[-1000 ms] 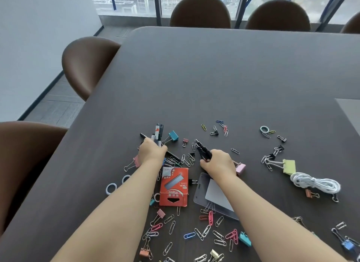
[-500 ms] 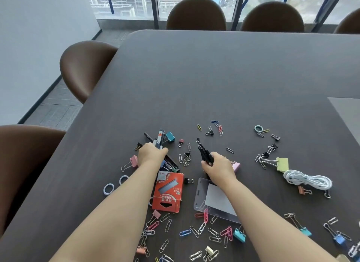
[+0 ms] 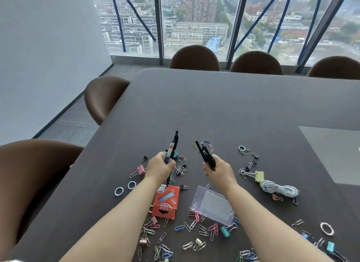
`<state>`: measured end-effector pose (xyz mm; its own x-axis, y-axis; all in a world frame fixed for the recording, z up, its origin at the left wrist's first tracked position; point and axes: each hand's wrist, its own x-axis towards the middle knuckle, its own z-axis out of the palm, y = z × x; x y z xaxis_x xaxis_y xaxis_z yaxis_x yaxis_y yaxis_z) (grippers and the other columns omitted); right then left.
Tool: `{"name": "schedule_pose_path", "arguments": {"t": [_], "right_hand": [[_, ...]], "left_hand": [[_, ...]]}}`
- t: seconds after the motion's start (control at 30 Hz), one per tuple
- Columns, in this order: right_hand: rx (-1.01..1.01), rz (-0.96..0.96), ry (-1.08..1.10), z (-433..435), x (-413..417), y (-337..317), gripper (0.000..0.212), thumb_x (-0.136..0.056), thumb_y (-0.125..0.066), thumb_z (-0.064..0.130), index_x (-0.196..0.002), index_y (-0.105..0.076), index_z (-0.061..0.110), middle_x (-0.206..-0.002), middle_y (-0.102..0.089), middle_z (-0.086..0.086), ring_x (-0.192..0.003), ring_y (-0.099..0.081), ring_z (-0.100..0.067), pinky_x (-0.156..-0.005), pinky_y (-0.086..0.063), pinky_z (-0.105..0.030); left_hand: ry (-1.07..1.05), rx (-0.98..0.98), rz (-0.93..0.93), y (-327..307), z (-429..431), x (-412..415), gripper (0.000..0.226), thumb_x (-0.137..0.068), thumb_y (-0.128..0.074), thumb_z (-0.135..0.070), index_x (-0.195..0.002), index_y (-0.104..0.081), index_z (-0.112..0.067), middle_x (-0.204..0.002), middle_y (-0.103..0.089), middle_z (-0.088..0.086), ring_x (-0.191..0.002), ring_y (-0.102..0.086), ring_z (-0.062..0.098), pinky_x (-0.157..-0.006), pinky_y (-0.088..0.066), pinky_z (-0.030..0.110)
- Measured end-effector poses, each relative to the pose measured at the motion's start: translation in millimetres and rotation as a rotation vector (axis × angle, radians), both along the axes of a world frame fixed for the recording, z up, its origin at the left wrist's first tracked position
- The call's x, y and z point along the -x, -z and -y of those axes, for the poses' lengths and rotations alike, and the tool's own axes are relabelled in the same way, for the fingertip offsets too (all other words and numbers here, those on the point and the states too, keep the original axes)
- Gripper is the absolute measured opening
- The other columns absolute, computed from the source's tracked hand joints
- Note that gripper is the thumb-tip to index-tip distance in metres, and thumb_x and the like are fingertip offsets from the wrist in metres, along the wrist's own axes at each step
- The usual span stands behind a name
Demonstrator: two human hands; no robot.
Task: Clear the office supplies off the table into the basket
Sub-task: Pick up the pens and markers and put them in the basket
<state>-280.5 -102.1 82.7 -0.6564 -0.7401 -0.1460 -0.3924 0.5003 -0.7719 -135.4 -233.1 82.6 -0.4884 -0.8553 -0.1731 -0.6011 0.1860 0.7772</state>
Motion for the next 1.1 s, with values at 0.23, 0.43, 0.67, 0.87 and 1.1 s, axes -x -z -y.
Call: {"name": "schedule_pose_path", "arguments": {"t": [0.23,0.43,0.67,0.87,1.1], "right_hand": [[-0.047,-0.105,-0.078,-46.9,-52.1,-30.0,0.009,-0.089,-0.055,0.024,-0.088,-0.053,0.016,-0.070,-0.058,-0.002,-0.071,-0.053,-0.025,-0.060,-0.039,-0.032],[-0.085,-0.119,-0.223,-56.8,-123.9,-29.7,0.010,-0.086,-0.061,0.027,-0.086,-0.056,0.018,-0.071,-0.058,0.005,-0.074,-0.054,-0.022,-0.063,-0.037,-0.028],[0.025,-0.091,-0.488,-17.5,-244.4,-43.2,0.012,-0.084,-0.063,0.029,-0.089,-0.058,0.019,-0.073,-0.059,0.005,-0.070,-0.054,-0.019,-0.063,-0.037,-0.026],[0.041,-0.127,-0.581,-12.2,-294.6,-41.2,0.017,-0.083,-0.062,0.028,-0.087,-0.058,0.012,-0.065,-0.056,0.006,-0.067,-0.052,-0.020,-0.057,-0.035,-0.028],[0.027,-0.152,-0.655,-11.2,-321.8,-40.3,0.017,-0.083,-0.061,0.027,-0.078,-0.050,0.016,-0.058,-0.050,0.008,-0.058,-0.047,-0.019,-0.053,-0.035,-0.027]], "left_hand": [[0.080,0.049,0.019,-41.1,-57.5,-105.1,0.011,-0.084,-0.054,-0.014,-0.080,-0.044,-0.016,-0.074,-0.060,0.006,-0.077,-0.063,0.029,-0.071,-0.047,0.035],[-0.165,0.334,0.038,-78.5,-96.3,-219.9,0.036,-0.075,-0.057,-0.007,-0.058,-0.030,-0.023,-0.050,-0.038,-0.006,-0.050,-0.039,0.012,-0.050,-0.027,0.025],[-0.243,0.292,0.279,-56.9,-116.4,-355.0,0.017,-0.081,-0.061,-0.023,-0.071,-0.049,-0.015,-0.066,-0.053,0.003,-0.069,-0.054,0.026,-0.060,-0.036,0.033],[-0.214,0.053,0.588,-12.6,-130.8,-405.3,0.019,-0.084,-0.056,-0.032,-0.082,-0.042,-0.020,-0.085,-0.056,0.000,-0.085,-0.057,0.021,-0.065,-0.038,0.029],[-0.201,-0.060,0.445,0.5,-140.3,-415.4,0.072,-0.083,-0.061,-0.046,-0.142,-0.029,-0.017,-0.141,-0.041,0.001,-0.127,-0.042,0.018,-0.103,-0.037,0.033]]}}
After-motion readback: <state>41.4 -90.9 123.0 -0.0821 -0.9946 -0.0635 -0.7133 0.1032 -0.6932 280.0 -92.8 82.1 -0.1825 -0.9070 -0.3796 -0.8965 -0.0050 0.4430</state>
